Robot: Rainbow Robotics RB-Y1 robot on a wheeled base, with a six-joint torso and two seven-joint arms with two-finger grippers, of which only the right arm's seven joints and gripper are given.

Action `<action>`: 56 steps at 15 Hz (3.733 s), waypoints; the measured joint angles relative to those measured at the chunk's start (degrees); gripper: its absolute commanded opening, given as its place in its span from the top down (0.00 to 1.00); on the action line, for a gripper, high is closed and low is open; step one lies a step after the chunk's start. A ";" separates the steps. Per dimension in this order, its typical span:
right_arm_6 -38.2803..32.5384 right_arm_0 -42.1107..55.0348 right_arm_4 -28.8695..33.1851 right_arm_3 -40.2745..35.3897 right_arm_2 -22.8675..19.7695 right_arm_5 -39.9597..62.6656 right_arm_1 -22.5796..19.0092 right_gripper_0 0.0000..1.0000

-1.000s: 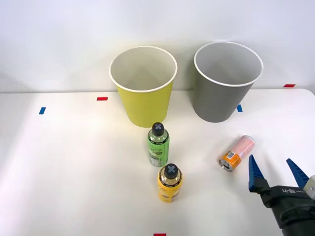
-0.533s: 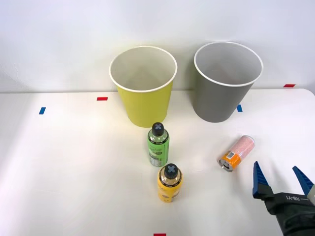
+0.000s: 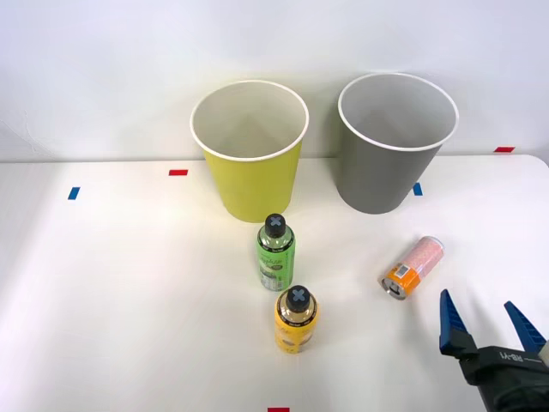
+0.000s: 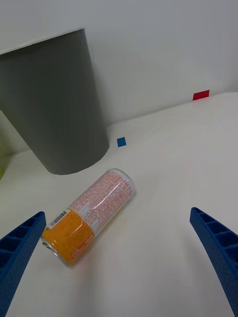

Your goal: Put cans in the gray bin, plastic bottles in the light green bin

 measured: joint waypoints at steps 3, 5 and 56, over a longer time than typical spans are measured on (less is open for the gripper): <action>-3.25 0.65 4.75 0.20 0.04 -0.60 2.04 0.00; -3.90 -0.02 7.45 3.58 -0.09 -4.12 3.88 0.00; -1.02 6.87 11.48 18.29 0.09 -29.31 2.22 0.00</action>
